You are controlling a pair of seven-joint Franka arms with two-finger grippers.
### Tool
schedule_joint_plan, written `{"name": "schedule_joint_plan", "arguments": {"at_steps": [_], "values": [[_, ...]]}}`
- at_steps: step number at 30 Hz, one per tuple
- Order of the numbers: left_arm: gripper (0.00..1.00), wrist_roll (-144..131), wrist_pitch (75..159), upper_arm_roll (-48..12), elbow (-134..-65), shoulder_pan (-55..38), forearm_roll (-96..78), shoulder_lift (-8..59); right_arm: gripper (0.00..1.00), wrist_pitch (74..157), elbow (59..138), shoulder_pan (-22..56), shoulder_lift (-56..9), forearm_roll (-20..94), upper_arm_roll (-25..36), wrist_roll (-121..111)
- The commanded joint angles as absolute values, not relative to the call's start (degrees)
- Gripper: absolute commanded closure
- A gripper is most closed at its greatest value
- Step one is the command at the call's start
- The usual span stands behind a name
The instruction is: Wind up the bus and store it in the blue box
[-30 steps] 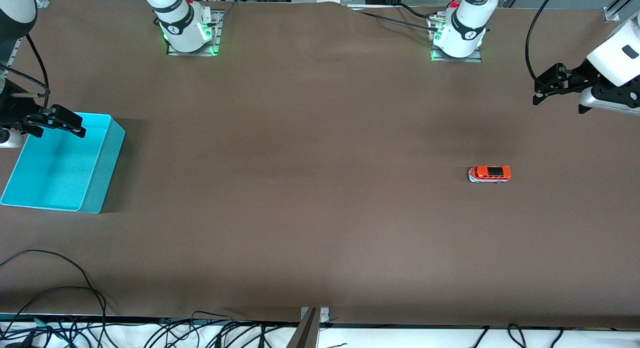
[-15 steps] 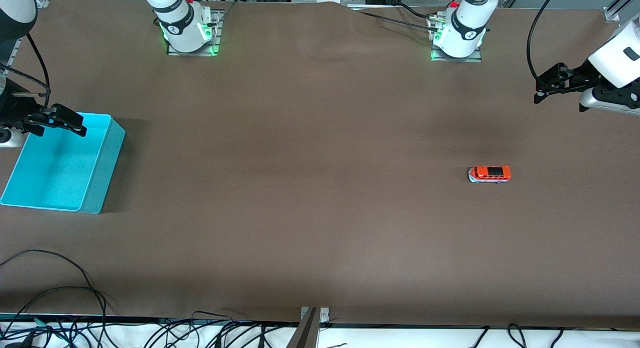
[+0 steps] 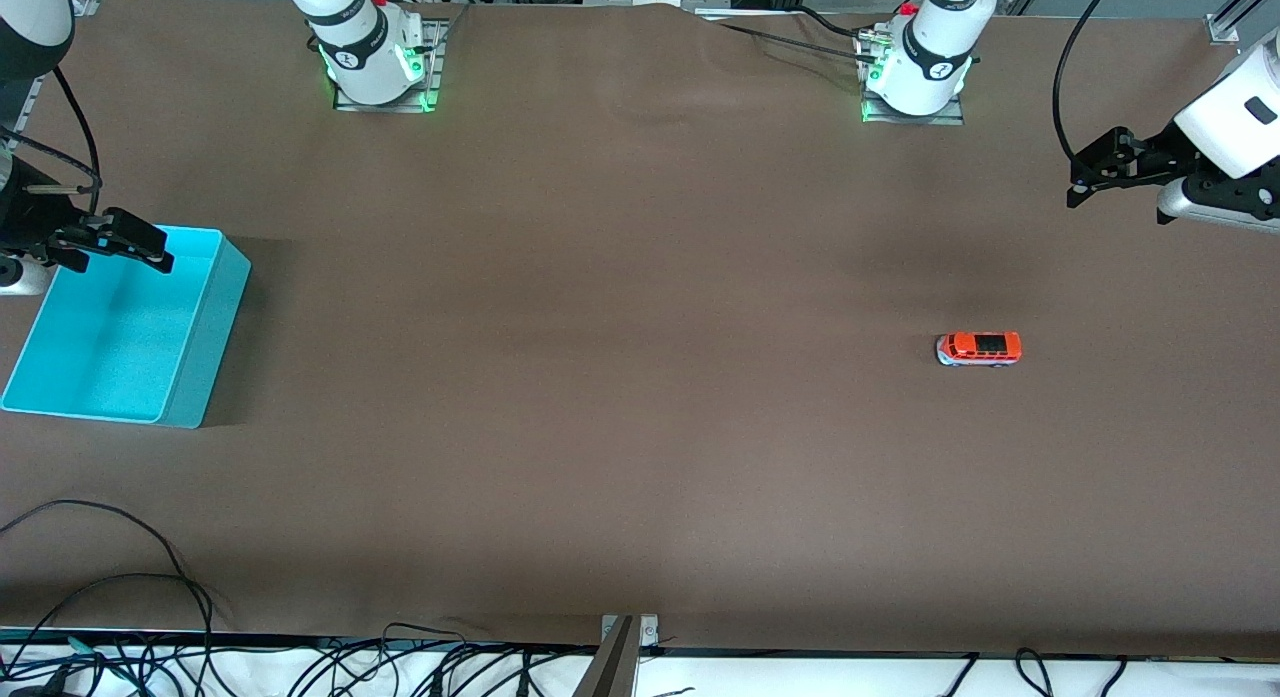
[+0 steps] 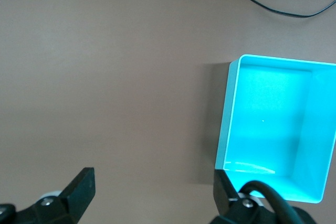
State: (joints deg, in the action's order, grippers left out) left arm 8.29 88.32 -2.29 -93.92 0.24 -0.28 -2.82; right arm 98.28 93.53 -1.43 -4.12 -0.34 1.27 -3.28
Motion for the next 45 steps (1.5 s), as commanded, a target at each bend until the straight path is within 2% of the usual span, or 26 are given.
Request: {"name": "schedule_joint_plan", "arguments": {"at_steps": [1,45], "values": [[0.00,7.82,86.66,-2.64,-91.85,0.53,0.18,-1.93,0.00,96.86,92.20,-1.49,-4.13,-0.44,1.32,-3.78],[0.00,8.17,85.69,-2.72,-91.58,0.35,1.23,-0.70,0.00,97.38,91.76,-1.41,-4.13,-0.88,1.06,-3.43]]}}
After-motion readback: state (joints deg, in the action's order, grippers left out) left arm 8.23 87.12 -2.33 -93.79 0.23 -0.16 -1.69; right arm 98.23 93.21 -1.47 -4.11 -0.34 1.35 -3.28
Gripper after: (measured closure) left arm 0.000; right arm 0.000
